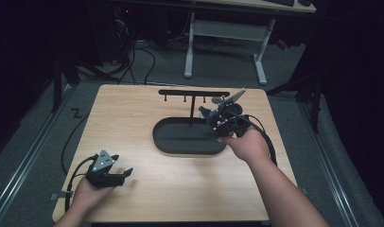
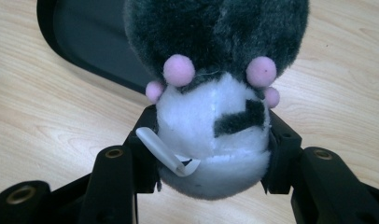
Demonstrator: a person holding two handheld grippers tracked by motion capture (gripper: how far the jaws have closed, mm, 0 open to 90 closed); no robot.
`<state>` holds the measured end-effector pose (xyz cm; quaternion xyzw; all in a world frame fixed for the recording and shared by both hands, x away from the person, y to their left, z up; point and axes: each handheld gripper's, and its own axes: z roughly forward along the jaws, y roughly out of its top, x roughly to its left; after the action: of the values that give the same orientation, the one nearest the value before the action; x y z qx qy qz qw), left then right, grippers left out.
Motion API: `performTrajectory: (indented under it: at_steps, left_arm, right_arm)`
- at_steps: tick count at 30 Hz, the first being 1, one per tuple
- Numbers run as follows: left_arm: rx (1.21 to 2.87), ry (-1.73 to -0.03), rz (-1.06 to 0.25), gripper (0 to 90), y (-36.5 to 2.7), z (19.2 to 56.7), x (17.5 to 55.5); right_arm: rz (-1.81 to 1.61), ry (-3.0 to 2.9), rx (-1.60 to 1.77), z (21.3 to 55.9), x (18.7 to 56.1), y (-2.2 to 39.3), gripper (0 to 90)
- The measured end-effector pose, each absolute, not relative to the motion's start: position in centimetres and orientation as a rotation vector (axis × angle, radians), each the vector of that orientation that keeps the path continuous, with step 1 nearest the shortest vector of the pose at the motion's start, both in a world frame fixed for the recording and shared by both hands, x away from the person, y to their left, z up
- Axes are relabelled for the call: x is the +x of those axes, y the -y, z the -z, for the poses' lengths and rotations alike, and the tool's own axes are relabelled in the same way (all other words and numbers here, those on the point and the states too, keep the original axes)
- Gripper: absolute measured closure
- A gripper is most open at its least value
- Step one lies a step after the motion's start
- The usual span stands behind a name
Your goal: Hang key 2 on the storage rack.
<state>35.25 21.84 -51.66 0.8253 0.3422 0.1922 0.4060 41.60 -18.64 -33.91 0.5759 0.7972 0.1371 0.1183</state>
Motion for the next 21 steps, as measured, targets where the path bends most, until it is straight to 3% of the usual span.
performTrajectory:
  at_steps: [12,21]
  left_arm:
    - [2.086,-0.865,-0.485,23.7,-21.9,51.7,35.2]
    - [2.088,-0.863,-0.484,23.7,-21.9,51.7,35.2]
  right_arm:
    - [-0.402,-2.257,1.692,32.7,43.7,18.4,50.2]
    - [-0.331,-2.24,1.662,33.8,44.9,17.7,50.1]
